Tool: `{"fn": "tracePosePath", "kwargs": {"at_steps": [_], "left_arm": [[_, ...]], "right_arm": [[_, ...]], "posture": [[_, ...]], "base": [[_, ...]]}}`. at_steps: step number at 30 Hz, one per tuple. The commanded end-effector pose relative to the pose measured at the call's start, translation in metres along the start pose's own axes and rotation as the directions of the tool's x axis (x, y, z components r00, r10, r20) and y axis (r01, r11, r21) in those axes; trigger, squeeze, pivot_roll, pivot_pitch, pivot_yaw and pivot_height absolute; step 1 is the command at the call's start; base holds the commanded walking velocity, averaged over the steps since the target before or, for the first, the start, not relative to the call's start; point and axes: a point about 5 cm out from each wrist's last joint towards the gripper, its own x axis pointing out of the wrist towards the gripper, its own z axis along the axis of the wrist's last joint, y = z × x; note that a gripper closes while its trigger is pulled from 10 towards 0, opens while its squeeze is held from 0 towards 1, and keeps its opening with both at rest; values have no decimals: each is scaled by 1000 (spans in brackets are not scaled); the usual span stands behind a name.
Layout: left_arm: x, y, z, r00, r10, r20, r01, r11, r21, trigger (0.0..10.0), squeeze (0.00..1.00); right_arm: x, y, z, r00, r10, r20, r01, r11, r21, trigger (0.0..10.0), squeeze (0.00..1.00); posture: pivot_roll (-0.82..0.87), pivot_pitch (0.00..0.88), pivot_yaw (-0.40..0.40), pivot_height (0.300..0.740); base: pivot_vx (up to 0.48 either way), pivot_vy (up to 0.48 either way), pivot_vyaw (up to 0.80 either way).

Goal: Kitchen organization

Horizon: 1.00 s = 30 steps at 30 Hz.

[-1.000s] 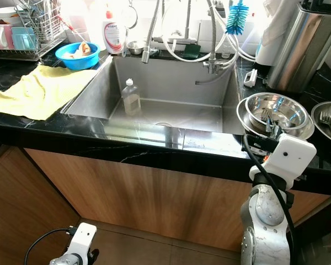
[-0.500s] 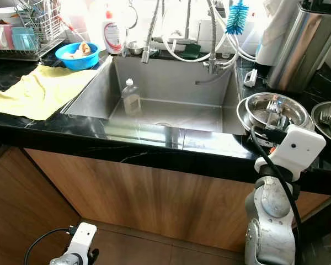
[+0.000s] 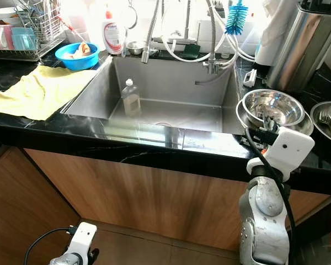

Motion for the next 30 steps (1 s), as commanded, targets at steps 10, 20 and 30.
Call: {"fn": "tracePosePath", "kwargs": {"at_steps": [10,20,30], "left_arm": [[-1,6,-5,1000,18,-23,-17,1000,13,10000,0],[-1,5,-3,1000,15,-14,-15,1000,12,10000,0],[0,6,-1,1000,29,-6,-29,999,12,10000,0]], "right_arm": [[5,8,13,998,45,54,-47,998,49,10000,0],[9,6,32,989,23,147,-28,999,31,10000,0],[9,23,40,971,170,167,-171,985,-10,10000,0]], "posture": [[-135,0,21,740],[-137,0,25,740],[-137,0,25,740]], "base": [[0,0,0],[0,0,0],[0,0,0]]}}
